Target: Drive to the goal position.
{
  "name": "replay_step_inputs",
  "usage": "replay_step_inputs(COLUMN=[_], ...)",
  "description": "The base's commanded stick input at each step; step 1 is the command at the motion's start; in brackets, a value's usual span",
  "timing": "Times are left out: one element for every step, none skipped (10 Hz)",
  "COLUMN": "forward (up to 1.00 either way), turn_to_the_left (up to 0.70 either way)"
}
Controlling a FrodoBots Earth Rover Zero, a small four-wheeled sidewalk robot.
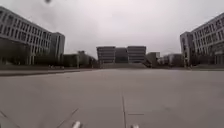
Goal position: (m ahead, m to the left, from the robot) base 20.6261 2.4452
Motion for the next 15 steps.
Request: replay_step_inputs(forward=[0.19,0.0,0.0,0.0,0.0,0.0,0.0,0.0,0.0,0.0,0.07,0.7,0.7,0.7,0.7], turn_to_the_left=[0.0,0.0,0.0,0.0,0.0,0.0,0.0,0.0,0.0,0.0,0.0,0.0,0.0,0.0,0.0])
